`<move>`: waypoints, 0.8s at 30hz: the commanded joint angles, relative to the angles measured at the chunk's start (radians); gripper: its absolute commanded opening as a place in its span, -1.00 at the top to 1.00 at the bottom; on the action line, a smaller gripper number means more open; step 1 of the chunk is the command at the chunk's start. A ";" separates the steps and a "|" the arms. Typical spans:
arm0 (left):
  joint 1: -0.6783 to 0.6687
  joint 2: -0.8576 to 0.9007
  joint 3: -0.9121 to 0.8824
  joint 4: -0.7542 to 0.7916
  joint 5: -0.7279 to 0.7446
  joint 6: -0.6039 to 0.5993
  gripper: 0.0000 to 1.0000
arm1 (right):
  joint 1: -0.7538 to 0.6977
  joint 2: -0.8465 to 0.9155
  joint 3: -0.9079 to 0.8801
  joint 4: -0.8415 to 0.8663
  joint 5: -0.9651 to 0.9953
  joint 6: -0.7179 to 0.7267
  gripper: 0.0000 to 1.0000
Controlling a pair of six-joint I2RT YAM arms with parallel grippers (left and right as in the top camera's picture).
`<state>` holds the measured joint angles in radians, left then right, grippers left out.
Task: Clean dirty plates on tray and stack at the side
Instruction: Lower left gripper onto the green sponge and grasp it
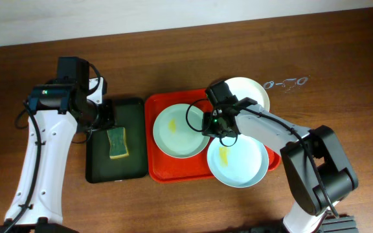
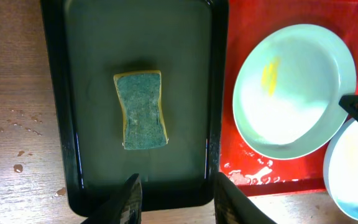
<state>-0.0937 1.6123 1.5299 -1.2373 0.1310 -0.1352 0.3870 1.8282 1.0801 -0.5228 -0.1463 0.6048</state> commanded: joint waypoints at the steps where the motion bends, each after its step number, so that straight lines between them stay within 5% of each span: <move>1: -0.005 0.042 0.011 0.000 -0.029 -0.031 0.34 | -0.009 0.011 -0.010 -0.016 0.024 0.005 0.92; 16: -0.003 0.163 0.010 0.077 -0.158 -0.089 0.01 | -0.009 0.011 -0.010 -0.045 0.028 -0.050 0.92; 24: -0.005 0.226 0.010 0.081 -0.185 -0.153 0.06 | -0.009 0.011 -0.010 -0.037 0.028 -0.050 0.92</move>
<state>-0.0952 1.7863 1.5299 -1.1561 -0.0643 -0.2569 0.3859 1.8282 1.0805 -0.5518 -0.1467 0.5636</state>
